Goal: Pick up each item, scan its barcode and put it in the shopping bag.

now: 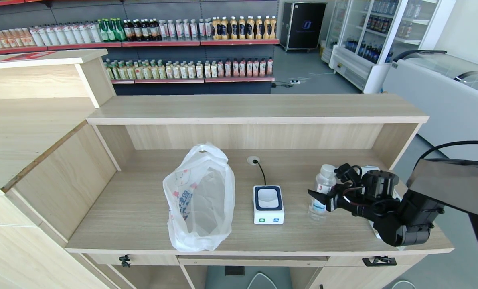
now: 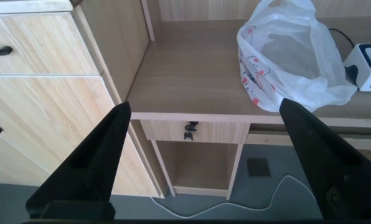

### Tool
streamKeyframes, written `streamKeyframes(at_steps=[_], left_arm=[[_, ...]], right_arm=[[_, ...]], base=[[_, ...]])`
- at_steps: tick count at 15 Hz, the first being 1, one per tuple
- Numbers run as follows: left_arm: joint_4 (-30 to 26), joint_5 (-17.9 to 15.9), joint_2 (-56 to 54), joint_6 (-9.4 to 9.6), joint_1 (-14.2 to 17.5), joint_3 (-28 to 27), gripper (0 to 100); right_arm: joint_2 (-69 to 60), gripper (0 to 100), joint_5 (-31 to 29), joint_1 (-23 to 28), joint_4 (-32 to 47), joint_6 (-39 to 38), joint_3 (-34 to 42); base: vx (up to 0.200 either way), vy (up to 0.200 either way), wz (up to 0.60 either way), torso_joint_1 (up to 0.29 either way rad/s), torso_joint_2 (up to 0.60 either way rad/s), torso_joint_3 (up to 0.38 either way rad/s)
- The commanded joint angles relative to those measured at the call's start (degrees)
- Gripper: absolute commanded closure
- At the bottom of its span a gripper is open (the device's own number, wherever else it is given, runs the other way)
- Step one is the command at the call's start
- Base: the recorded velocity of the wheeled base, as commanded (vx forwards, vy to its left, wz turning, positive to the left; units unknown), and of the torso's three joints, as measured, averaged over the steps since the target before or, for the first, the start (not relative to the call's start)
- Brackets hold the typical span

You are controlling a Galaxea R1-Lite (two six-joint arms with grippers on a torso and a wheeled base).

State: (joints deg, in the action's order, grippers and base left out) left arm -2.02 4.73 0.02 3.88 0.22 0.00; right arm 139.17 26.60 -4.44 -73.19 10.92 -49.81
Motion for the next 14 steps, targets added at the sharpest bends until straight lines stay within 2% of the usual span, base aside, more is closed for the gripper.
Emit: streamKeyframes(at_steps=[1,3,5,7,9,11,12,14], left_arm=[[0.00,0.02,-0.02,-0.01,0.04,0.00,0],[0.00,0.02,-0.02,-0.01,0.04,0.00,0],[0.00,0.02,-0.02,-0.01,0.04,0.00,0],[0.00,0.02,-0.02,-0.01,0.04,0.00,0],[0.00,0.02,-0.02,-0.10,0.04,0.00,0],[0.00,0.02,-0.02,-0.01,0.04,0.00,0],[0.00,0.02,-0.02,-0.01,0.04,0.00,0],[0.00,0.02,-0.02,-0.01,0.04,0.00,0]], right_arm=[[-2.15,100,-0.32,0.66,0.07,-0.46,0.77],[-5.31,100,-0.41,0.92,0.51,-0.64,3.32],[-14.71,100,0.21,1.80,2.35,-3.54,10.70],[-27.81,100,2.67,1.71,5.78,-13.47,14.74],[-40.82,100,3.02,1.71,13.08,-20.85,14.30],[-52.07,100,8.29,2.33,20.11,-31.75,11.58],[-55.50,100,11.81,2.86,21.51,-37.03,10.96],[-56.73,100,16.29,3.47,20.72,-39.14,10.79]], base=[[0.000,0.000,0.00,0.000,0.00,0.000],[0.000,0.000,0.00,0.000,0.00,0.000],[0.000,0.000,0.00,0.000,0.00,0.000],[0.000,0.000,0.00,0.000,0.00,0.000],[0.000,0.000,0.00,0.000,0.00,0.000],[0.000,0.000,0.00,0.000,0.00,0.000],[0.000,0.000,0.00,0.000,0.00,0.000],[0.000,0.000,0.00,0.000,0.00,0.000]])
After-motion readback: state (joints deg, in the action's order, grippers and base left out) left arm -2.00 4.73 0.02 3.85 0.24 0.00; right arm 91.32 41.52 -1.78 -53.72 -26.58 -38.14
